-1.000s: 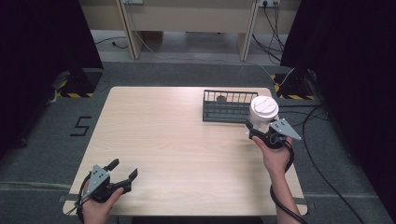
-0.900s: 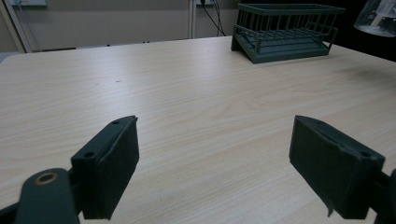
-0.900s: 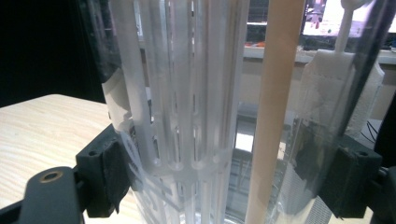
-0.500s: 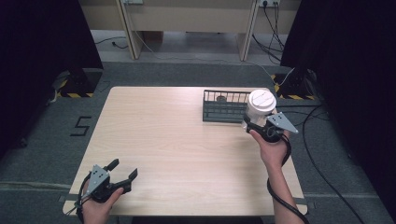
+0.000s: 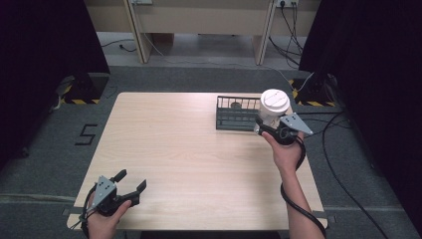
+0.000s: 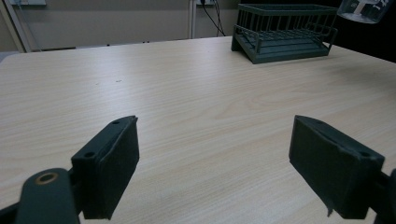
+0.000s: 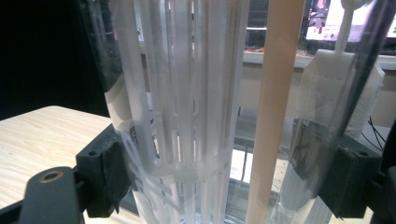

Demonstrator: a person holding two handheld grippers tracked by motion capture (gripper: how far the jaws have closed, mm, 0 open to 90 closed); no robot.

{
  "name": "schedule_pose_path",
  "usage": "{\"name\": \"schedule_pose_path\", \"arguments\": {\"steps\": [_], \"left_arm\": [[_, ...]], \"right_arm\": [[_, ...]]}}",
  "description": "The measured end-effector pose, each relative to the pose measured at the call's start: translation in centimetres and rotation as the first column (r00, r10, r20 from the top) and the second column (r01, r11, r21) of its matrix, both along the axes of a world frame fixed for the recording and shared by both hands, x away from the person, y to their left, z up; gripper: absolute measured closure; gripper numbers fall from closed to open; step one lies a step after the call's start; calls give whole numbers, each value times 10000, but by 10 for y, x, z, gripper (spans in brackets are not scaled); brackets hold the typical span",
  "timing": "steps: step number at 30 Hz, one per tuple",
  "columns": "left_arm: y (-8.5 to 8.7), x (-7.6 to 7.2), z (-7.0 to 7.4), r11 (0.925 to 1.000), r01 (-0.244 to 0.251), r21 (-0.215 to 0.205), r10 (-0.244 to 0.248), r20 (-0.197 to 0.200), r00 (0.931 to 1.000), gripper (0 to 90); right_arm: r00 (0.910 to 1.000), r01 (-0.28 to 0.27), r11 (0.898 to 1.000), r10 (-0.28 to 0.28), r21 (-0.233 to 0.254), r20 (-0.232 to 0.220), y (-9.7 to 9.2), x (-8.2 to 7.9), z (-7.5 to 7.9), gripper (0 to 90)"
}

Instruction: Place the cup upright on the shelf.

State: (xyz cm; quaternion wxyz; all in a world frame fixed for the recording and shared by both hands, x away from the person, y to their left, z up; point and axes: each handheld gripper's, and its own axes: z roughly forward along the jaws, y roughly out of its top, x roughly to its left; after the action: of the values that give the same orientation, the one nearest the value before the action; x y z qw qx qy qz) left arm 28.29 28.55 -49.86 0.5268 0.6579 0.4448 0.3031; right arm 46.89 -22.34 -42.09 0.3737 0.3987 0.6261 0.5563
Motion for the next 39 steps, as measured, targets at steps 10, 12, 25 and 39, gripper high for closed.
{"name": "schedule_pose_path", "arguments": {"steps": [10,12,25,39], "left_arm": [[0,0,0,10000,-4,-25,4,-4,10000,157],[0,0,0,10000,-4,-18,4,-4,10000,157],[0,1,0,10000,-31,-46,31,-16,10000,156],[0,1,-1,10000,-34,-84,34,-15,10000,157]], "right_arm": [[10000,33,10000,-33,-9,23,4,10,7,183],[10000,37,10000,-37,3,48,4,11,8,183],[10000,23,10000,-23,9,79,9,25,16,183],[10000,45,10000,-46,19,75,17,42,25,183]]}}
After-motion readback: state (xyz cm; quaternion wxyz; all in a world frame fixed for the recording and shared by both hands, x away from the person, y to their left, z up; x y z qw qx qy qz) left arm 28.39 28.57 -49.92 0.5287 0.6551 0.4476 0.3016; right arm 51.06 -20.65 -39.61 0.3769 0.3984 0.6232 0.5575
